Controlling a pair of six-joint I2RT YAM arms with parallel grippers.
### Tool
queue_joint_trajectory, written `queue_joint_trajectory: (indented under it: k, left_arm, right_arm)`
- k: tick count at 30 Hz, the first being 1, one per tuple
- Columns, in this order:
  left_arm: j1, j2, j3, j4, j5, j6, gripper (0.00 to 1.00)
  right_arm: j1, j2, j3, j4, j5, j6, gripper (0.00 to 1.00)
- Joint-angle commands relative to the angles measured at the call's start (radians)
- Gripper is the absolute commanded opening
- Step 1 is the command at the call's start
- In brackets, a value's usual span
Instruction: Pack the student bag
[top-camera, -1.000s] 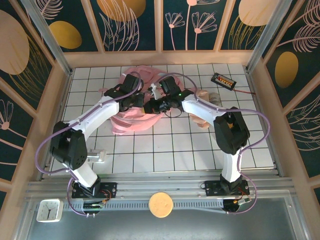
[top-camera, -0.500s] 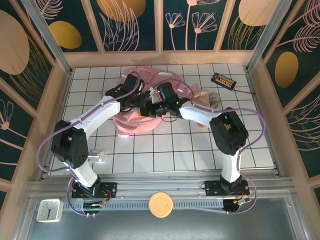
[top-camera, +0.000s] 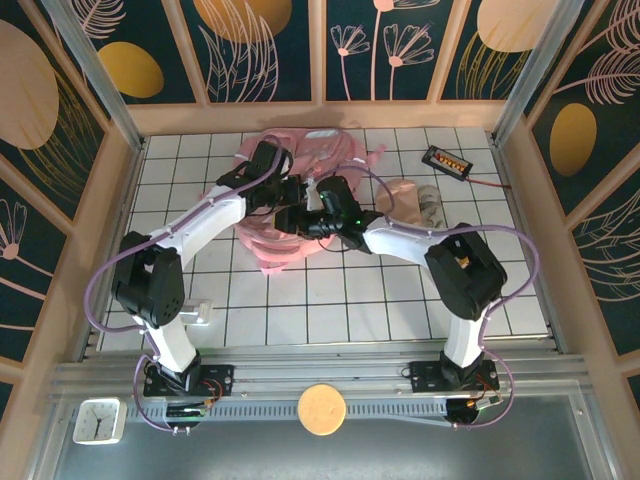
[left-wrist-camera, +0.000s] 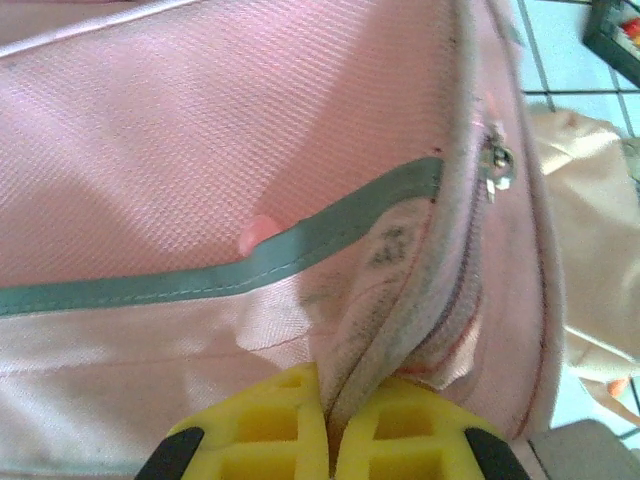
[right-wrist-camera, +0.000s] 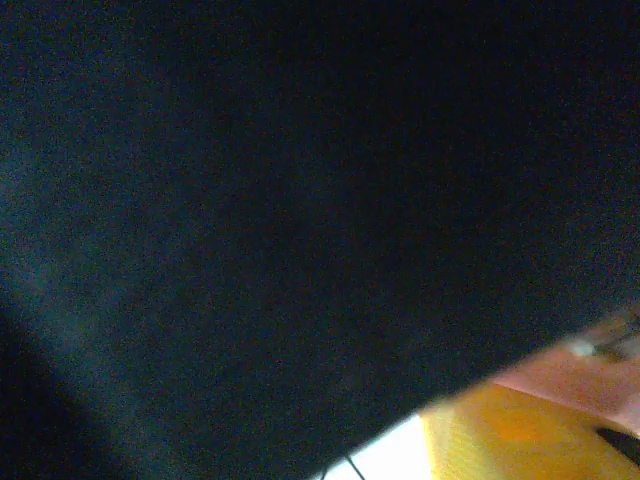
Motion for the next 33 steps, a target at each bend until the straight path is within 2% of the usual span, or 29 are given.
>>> queue_joint_trajectory:
  k: [1,5,11,16,18,21,25,33]
  left_arm:
    - [-0.022,-0.05,0.013,0.159,0.12,0.051,0.0]
    - [-0.022,-0.083,-0.009,0.155,0.132,0.111,0.0]
    - [-0.012,-0.09,-0.016,0.153,0.154,0.137,0.0]
    - [-0.001,-0.1,-0.018,0.147,0.186,0.17,0.0]
    - [0.001,-0.107,-0.022,0.15,0.205,0.187,0.0]
    - [0.001,-0.114,-0.028,0.152,0.22,0.193,0.0]
    - [0.001,-0.117,-0.039,0.168,0.238,0.184,0.0]
    - [0.001,-0.12,-0.049,0.189,0.246,0.163,0.0]
  right_arm:
    - [0.016,-0.136,-0.051,-0.177,-0.043,-0.092,0.56]
    - [-0.022,-0.259,-0.104,-0.301,-0.035,-0.126,0.66]
    - [-0.127,-0.292,-0.101,-0.386,-0.008,-0.157,0.67]
    - [-0.237,-0.304,-0.058,-0.336,-0.026,-0.102,0.66]
    - [-0.297,-0.273,-0.013,-0.363,-0.035,-0.07,0.65]
    - [-0.333,-0.201,0.079,-0.416,-0.054,-0.062,0.62]
    - [-0.33,-0.1,0.174,-0.465,-0.078,-0.046,0.6]
    - [-0.314,0.0,0.24,-0.427,-0.081,-0.017,0.54]
